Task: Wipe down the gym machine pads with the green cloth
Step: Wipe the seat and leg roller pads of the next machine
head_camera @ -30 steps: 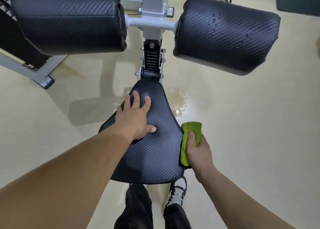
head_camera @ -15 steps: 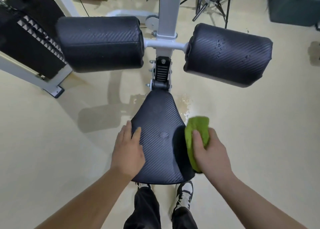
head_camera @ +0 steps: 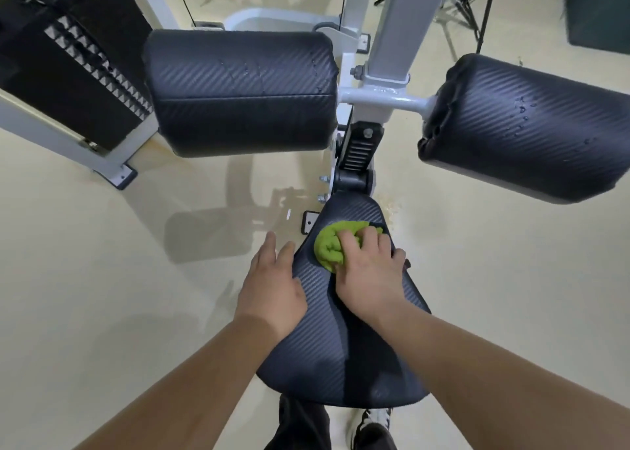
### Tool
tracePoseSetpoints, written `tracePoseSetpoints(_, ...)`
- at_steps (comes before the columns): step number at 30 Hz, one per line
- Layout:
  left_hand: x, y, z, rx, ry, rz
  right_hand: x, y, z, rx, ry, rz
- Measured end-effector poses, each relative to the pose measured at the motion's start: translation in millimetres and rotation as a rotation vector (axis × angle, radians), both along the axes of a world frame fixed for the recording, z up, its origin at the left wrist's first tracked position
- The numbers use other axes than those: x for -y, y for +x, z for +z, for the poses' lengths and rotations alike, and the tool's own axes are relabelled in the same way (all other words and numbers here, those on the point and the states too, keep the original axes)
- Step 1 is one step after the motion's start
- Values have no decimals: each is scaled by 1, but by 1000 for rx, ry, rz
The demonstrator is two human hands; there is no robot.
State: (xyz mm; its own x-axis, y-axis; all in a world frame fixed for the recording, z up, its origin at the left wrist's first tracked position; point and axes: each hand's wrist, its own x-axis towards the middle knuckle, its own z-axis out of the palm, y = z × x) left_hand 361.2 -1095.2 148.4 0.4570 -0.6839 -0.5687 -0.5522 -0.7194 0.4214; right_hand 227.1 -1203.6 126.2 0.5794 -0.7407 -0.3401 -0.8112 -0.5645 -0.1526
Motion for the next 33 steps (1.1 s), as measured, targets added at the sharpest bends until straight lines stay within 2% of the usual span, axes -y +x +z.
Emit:
tracePoseSetpoints(7,-7,-15,12,-108,54,-23,53,55,1,21,200,-320)
tracePoseSetpoints(12,-18,-34,33,-100,31,38,45,33,18,-83,355,-133)
tracePoseSetpoints(15,-23,-50,54,-101,57,81,25,6,29,-135,606,-85)
tracePoseSetpoints(18,-26,-69,84,-187,75,151,-2,-28,55,-146,998,-212)
tracePoseSetpoints(20,-29,-88,112,-252,59,213,-21,-57,85,2,1190,-469)
tracePoseSetpoints(22,-29,-105,139,-287,7,280,-32,-79,111,260,1277,-802)
tracePoseSetpoints(24,-23,-119,164,-326,-62,340,-26,-88,145,479,1331,-981)
tracePoseSetpoints(26,-15,-127,189,-395,-160,414,-11,-91,188,595,1338,-959)
tracePoseSetpoints(28,-7,-128,211,-487,-257,483,3,-91,226,619,1250,-884)
tracePoseSetpoints(31,4,-119,244,-555,-352,461,16,-87,268,676,1132,-867)
tracePoseSetpoints(33,6,-107,263,-547,-395,450,19,-76,290,719,1139,-848)
